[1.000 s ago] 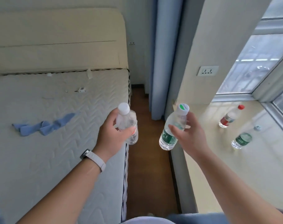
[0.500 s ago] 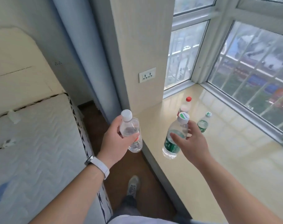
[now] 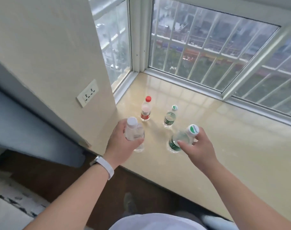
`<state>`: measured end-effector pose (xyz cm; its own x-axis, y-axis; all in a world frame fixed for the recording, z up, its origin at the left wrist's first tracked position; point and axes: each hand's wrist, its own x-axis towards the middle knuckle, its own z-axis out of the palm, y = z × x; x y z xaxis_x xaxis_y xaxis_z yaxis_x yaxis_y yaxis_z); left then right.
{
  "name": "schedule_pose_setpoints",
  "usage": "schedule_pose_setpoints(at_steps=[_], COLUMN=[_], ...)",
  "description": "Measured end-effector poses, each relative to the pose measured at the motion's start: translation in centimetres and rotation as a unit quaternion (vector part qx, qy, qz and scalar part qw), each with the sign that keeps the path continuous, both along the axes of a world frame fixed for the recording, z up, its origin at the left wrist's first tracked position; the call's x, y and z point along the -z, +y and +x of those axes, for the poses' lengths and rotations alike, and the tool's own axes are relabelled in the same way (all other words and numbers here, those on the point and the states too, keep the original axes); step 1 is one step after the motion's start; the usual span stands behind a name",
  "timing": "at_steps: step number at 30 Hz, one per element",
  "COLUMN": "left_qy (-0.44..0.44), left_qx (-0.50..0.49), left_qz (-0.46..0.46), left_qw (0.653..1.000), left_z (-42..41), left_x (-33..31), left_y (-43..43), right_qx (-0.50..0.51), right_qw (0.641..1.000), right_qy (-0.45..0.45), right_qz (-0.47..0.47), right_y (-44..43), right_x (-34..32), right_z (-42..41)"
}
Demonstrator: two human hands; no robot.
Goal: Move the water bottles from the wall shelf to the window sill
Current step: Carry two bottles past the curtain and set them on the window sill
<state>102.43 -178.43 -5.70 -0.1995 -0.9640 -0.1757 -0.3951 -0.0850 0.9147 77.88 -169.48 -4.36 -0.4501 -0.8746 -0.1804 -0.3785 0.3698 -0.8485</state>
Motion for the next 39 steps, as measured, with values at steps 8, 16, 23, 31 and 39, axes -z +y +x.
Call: schedule_pose_setpoints(at_steps=[8,16,23,31,39], left_qy=[-0.024,-0.090,-0.144,-0.201,-0.209], left_qx=[0.104,0.116,0.107,0.114,0.205], left_qz=[0.036,0.078,0.086,0.114,0.103], left_qw=[0.994,0.986,0.980,0.966,0.951], left_z=[-5.3,-10.5,-13.7,-13.8,-13.5], left_x=[2.7,5.8,9.6,14.3,17.2], left_y=[-5.2,-7.7,-9.9,-12.0,-13.2], right_qx=[0.130,0.140,0.102,0.104,0.135], right_qw=[0.991,0.988,0.992,0.987,0.979], right_qy=[-0.004,-0.018,-0.042,-0.042,-0.014], right_qz=[0.035,0.057,0.068,0.111,0.150], right_y=[0.8,-0.8,-3.4,-6.1,-6.9], right_x=[2.5,7.0,12.4,17.4,19.0], right_z=[-3.5,-7.8,-10.6,-10.7,-9.6])
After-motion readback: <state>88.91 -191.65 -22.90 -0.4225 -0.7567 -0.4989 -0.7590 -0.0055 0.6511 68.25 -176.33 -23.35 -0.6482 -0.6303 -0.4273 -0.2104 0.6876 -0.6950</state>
